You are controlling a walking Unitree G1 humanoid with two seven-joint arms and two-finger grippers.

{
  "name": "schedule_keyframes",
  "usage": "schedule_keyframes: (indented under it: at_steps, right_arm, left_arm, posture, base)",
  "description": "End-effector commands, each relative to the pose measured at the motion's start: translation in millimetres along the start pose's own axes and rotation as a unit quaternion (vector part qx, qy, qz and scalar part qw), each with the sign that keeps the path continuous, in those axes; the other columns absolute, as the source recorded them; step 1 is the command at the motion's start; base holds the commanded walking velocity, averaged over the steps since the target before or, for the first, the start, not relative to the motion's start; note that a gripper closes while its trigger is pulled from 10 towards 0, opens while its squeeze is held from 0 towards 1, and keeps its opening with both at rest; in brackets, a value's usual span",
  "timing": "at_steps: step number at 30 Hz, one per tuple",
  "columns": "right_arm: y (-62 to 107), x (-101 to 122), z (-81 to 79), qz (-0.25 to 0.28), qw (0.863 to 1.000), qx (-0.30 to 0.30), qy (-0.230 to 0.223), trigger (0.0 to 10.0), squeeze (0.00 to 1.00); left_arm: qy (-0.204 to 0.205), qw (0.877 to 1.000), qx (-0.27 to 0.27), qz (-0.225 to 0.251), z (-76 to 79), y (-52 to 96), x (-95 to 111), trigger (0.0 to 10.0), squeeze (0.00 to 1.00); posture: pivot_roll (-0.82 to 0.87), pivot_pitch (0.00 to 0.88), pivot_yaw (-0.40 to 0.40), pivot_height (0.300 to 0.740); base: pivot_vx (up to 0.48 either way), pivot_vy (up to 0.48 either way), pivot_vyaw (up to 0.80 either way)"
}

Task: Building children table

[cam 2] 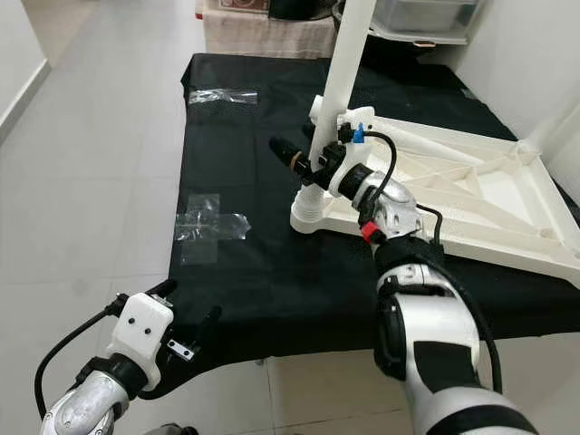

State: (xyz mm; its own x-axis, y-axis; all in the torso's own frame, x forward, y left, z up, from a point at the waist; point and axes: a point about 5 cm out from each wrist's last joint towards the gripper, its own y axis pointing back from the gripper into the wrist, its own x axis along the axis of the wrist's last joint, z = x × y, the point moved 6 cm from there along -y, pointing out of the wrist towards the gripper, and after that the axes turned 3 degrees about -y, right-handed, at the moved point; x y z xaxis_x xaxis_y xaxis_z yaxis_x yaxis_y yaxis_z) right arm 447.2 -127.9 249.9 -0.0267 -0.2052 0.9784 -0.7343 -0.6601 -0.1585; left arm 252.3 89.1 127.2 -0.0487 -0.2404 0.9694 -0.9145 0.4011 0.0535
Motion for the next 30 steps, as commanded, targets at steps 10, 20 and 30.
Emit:
schedule_keyframes:
  at_steps: [10, 20, 30]
  right_arm:
    - [-13.7, -1, -18.9, -0.013, 0.998, 0.052, -0.02, 10.0, 0.0]
    - [-18.0, 6, -22.7, 0.01, 0.998, 0.057, -0.018, 0.0, 0.0]
    - [-13.1, -19, -4.3, 0.018, 0.998, -0.06, -0.003, 0.0, 0.0]
  left_arm:
    - [0.005, 1.0, -0.014, -0.014, 8.0, 0.9, -6, 10.0, 0.0]
    - [0.008, 1.0, -0.018, -0.017, 10.3, 1.9, -8, 10.0, 0.0]
    - [0.011, 1.0, -0.017, -0.014, 9.6, -0.2, -7, 10.0, 0.0]
  posture:
    - [0.17, 0.157, -0.097, 0.74]
    - [0.17, 0.143, -0.101, 0.74]
    - [0.16, 0.15, -0.106, 0.74]
  base:
    - [0.0, 0.0, 0.0]
    - [0.0, 0.0, 0.0]
    - [0.0, 0.0, 0.0]
